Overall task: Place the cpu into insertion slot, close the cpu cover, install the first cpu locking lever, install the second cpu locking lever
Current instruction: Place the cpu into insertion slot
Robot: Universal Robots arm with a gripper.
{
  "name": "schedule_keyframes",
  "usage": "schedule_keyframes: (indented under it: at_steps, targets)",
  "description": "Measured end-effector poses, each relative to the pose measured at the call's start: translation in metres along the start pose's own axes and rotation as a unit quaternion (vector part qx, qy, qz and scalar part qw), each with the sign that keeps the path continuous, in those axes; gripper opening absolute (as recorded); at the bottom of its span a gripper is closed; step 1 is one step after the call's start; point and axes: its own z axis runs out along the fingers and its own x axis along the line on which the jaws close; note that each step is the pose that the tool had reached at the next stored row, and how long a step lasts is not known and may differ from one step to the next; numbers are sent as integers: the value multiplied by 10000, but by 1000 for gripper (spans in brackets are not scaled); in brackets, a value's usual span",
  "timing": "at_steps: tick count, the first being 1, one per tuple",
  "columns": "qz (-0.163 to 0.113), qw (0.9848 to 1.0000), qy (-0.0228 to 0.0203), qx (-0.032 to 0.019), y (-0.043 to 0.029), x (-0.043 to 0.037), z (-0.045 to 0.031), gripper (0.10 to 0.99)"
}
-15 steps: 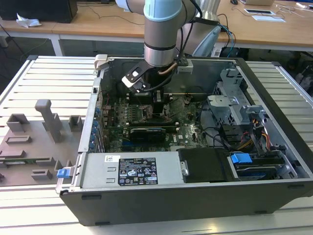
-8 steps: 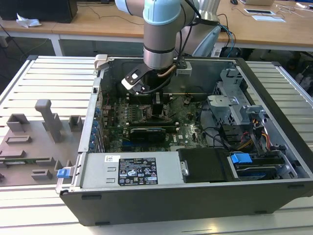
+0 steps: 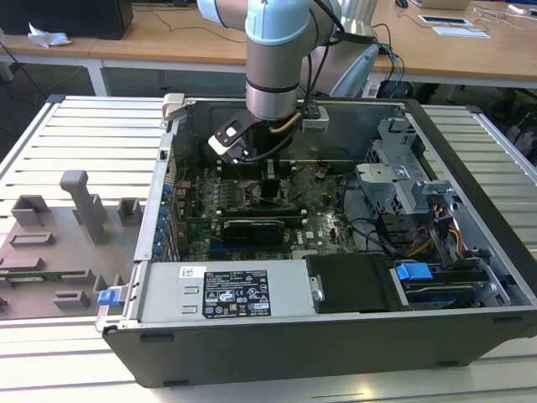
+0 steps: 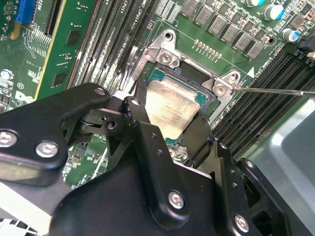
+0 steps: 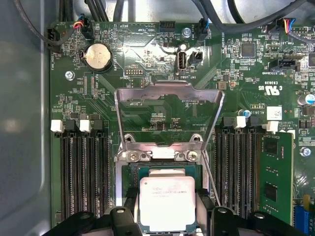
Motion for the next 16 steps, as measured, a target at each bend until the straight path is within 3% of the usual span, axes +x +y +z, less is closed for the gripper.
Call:
schedule_keyframes:
  at_steps: [6,7,13,16]
  targets:
    - [0,10000,4,-3,1,2,4,557]
    - [0,10000,3,-1,1,1,3,620]
    - [1,10000,1,-1,1,5,-81,620]
    - [1,10000,10,0,1,10,-58,620]
